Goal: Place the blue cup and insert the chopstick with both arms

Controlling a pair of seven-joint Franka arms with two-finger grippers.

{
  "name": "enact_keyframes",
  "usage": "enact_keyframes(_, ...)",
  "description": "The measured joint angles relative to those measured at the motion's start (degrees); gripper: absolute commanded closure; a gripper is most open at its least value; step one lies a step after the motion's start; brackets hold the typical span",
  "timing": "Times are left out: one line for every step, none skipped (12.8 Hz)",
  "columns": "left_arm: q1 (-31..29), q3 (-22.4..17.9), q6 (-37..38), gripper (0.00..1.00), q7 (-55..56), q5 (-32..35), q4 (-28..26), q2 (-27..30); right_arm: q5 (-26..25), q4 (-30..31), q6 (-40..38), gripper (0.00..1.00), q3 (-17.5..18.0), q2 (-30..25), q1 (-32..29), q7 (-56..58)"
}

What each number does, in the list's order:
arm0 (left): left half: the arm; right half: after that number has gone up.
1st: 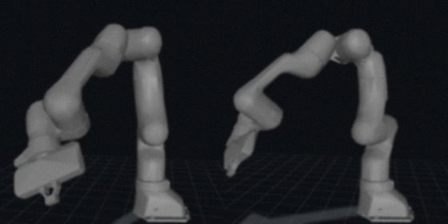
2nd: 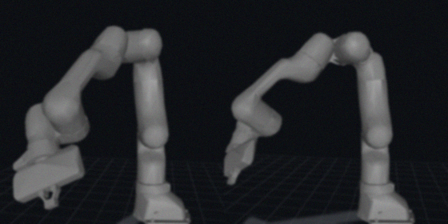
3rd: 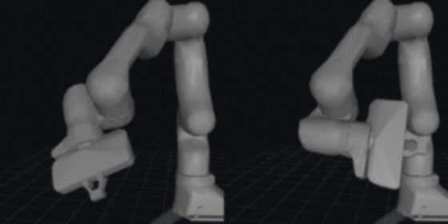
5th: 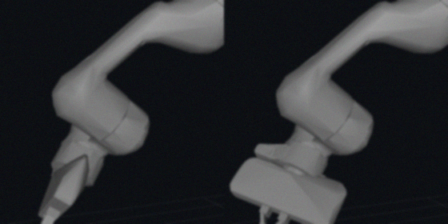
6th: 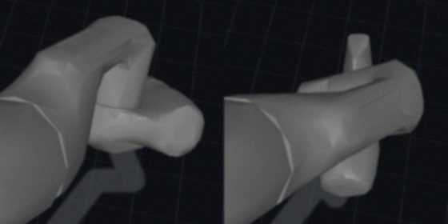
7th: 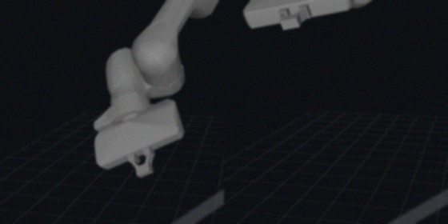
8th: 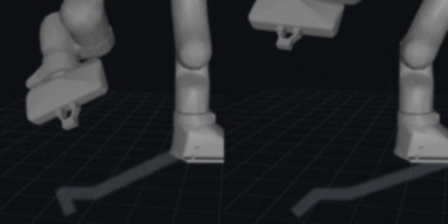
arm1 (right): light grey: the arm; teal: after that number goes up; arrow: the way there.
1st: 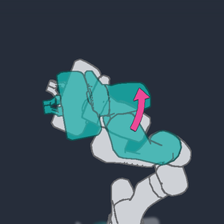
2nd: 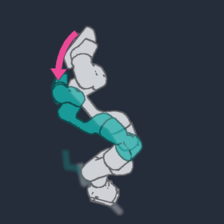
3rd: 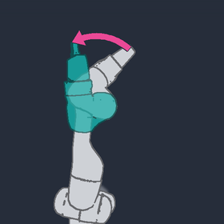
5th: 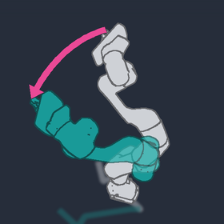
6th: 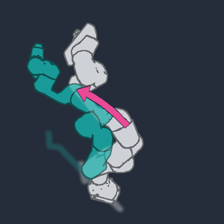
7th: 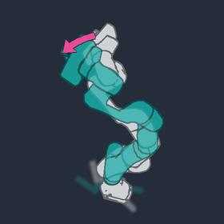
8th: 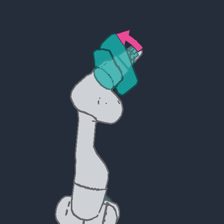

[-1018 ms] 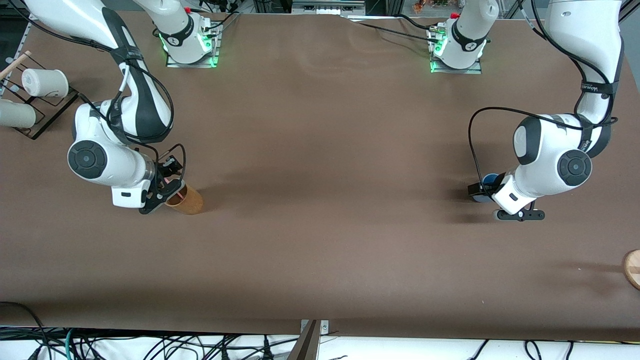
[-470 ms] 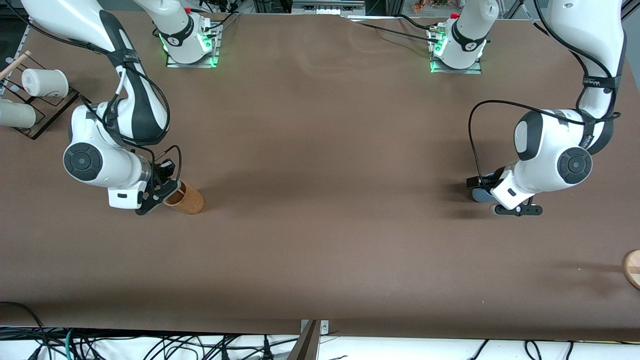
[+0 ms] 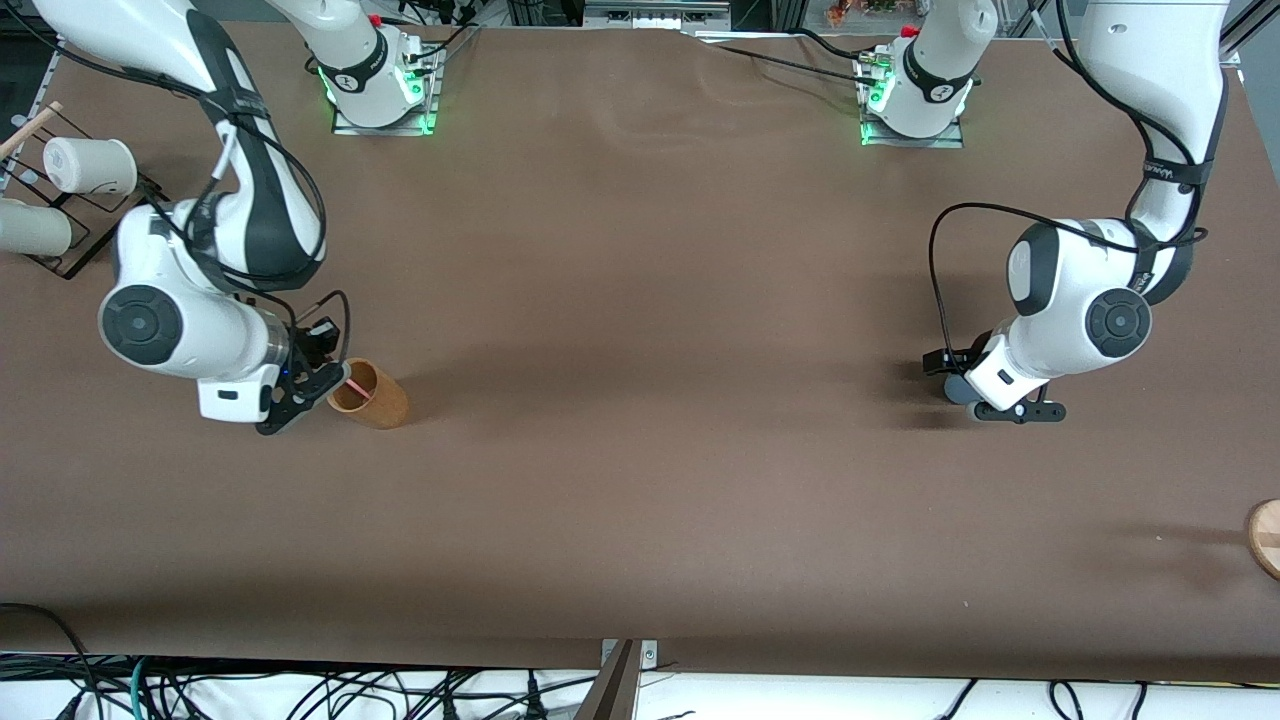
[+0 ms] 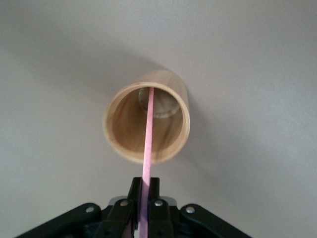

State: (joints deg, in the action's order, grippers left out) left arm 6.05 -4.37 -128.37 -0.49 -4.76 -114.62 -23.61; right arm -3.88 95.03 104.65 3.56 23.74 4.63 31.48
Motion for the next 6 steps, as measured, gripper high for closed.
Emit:
enact_keyframes(0.0, 0.0, 0.0, 1.00, 0.1, 0.0, 0.0, 0.0, 0.0, -2.1, -3.3, 1.00, 0.1, -0.1, 0.0, 0.0)
enact_keyframes(0.0, 0.0, 0.0, 1.00, 0.2, 0.0, 0.0, 0.0, 0.0, -4.3, -6.9, 1.00, 0.2, -0.1, 0.0, 0.0)
enact_keyframes(0.0, 0.0, 0.0, 1.00, 0.2, 0.0, 0.0, 0.0, 0.0, -6.5, -10.4, 1.00, 0.2, -0.2, 0.0, 0.0)
enact_keyframes(0.0, 0.0, 0.0, 1.00, 0.2, 0.0, 0.0, 0.0, 0.0, -8.8, -14.1, 1.00, 0.2, -0.4, 0.0, 0.0)
enact_keyframes(0.0, 0.0, 0.0, 1.00, 0.2, 0.0, 0.0, 0.0, -0.1, -10.9, -17.6, 1.00, 0.2, -0.5, 0.0, 0.0)
enact_keyframes(0.0, -0.1, 0.0, 1.00, 0.2, 0.0, 0.0, 0.0, -0.5, -13.1, -21.0, 1.00, 0.2, -0.5, 0.0, 0.0)
